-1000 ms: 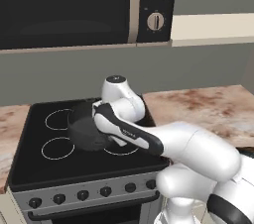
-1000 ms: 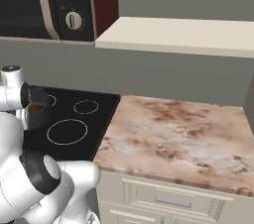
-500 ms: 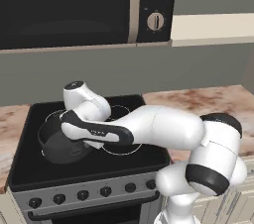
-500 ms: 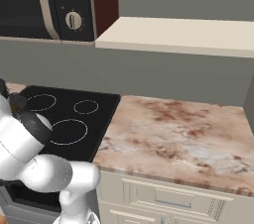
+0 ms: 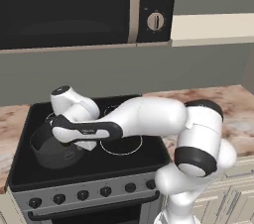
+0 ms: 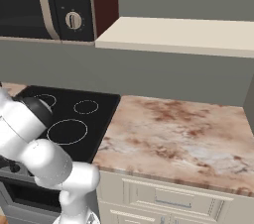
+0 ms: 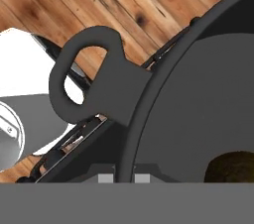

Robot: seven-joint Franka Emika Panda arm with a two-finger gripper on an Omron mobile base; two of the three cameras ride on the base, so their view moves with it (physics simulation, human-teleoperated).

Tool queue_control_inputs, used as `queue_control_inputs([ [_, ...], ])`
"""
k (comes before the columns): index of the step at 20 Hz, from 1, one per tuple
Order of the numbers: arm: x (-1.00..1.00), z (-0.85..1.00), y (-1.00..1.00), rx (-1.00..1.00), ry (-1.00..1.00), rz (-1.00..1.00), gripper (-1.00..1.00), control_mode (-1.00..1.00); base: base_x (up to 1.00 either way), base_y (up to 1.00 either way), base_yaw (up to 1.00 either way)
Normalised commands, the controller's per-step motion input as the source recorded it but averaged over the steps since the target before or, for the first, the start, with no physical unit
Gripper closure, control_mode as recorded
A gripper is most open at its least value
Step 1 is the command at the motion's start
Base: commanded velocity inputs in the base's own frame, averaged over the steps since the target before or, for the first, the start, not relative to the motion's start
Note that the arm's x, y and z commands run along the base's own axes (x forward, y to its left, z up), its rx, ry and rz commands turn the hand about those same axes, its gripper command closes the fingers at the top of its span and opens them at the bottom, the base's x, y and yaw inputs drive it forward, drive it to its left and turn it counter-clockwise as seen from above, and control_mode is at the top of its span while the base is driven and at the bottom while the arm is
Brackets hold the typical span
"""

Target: Turn on the sink faucet. Then move the avocado from the counter to the sink. Turn off the sink. Move the vegetable from the sink to the pot next to the stove. Finally move the pot to the front left burner.

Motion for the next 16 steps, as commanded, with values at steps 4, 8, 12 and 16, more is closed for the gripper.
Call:
queue_control_inputs([
  [4,0.2,-0.34,0.26,0.0,-0.01,0.06,1.0,-1.0,0.0,0.0,0.0],
  [8,0.27,-0.24,0.16,0.0,0.0,0.06,1.0,-1.0,0.0,0.0,0.0],
  [12,0.18,-0.14,0.04,0.0,0.0,0.04,1.0,-1.0,0.0,0.0,0.0],
  [16,0.06,-0.14,0.0,0.0,0.0,0.03,1.0,-1.0,0.0,0.0,0.0],
])
